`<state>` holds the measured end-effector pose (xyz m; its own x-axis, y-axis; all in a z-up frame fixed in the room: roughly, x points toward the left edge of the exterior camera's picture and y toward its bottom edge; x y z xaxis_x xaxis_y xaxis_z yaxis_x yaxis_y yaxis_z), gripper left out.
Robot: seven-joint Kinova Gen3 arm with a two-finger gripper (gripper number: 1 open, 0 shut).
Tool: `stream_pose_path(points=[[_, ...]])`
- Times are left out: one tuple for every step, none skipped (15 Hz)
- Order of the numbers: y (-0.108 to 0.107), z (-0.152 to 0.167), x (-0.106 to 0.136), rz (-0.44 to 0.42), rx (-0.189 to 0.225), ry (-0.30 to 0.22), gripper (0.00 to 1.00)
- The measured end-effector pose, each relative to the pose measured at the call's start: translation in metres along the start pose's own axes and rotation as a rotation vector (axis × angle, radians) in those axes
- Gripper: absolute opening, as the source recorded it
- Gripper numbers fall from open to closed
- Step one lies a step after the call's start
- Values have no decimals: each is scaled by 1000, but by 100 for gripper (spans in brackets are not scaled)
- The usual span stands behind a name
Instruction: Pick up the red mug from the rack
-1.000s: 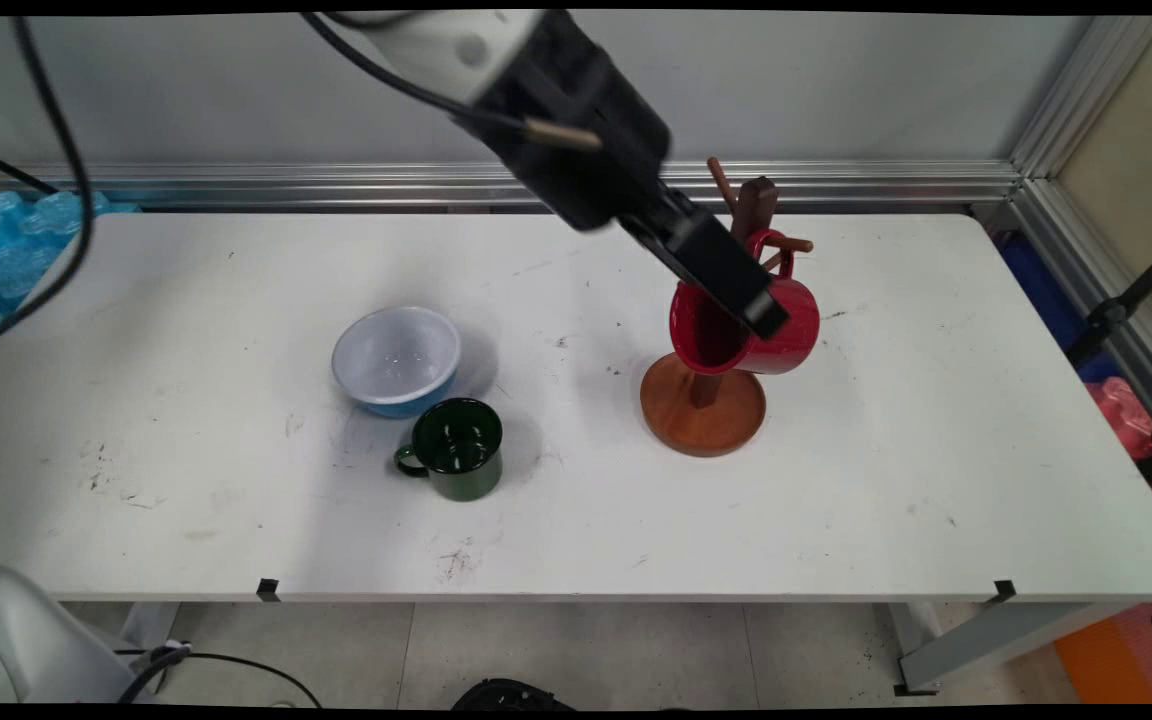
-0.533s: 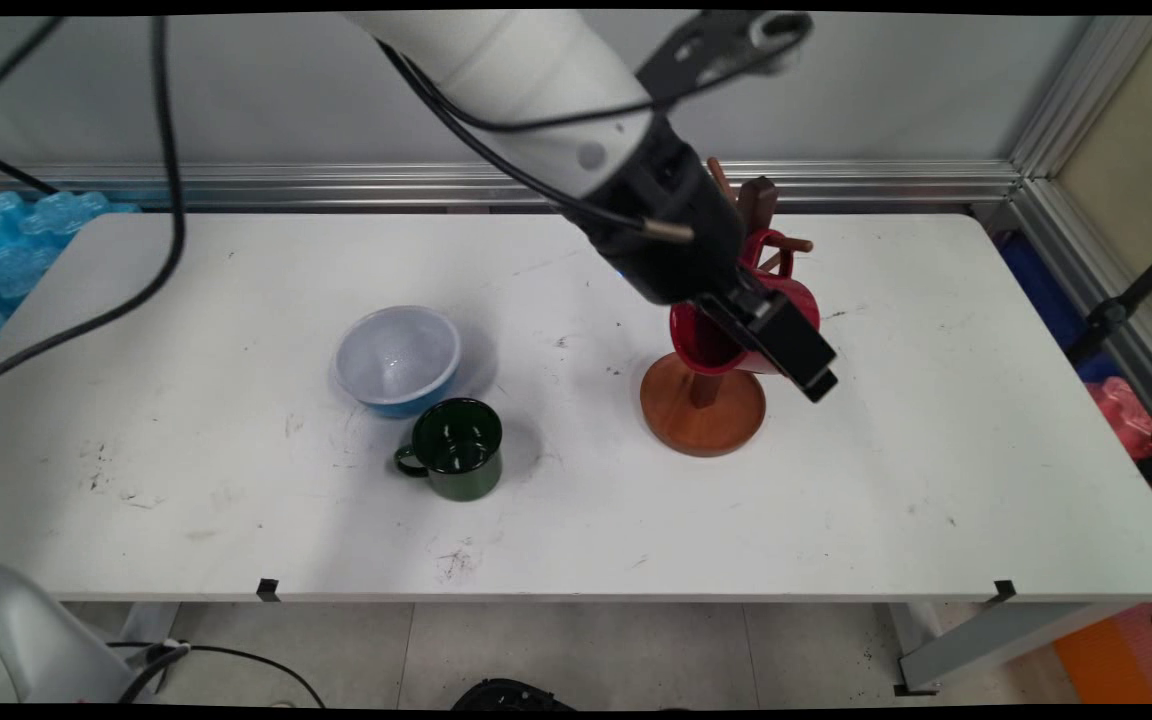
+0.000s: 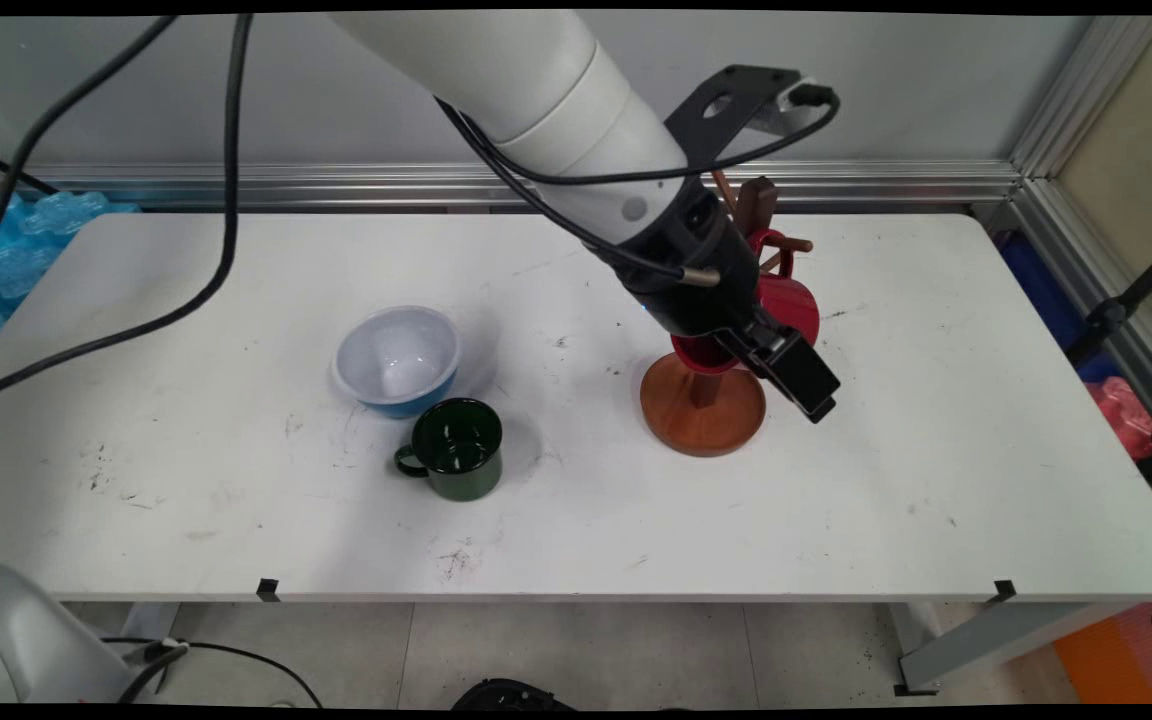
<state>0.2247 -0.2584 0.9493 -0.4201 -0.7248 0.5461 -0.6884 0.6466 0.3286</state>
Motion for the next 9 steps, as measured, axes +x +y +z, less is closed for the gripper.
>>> stream_pose_path(points=[[0, 3, 0, -1, 5, 0, 100], [0, 4, 1, -1, 9, 0, 100], [-1, 6, 1, -1, 11, 1, 100], [-1, 7, 2, -1, 15, 3, 100], [-1, 8, 2, 0, 18, 8, 0], [-2, 10, 3, 2, 22, 12, 0], [-2, 11, 4, 4, 26, 15, 0], [-3, 11, 4, 7, 29, 17, 0], [-4, 11, 4, 10, 35, 20, 0]])
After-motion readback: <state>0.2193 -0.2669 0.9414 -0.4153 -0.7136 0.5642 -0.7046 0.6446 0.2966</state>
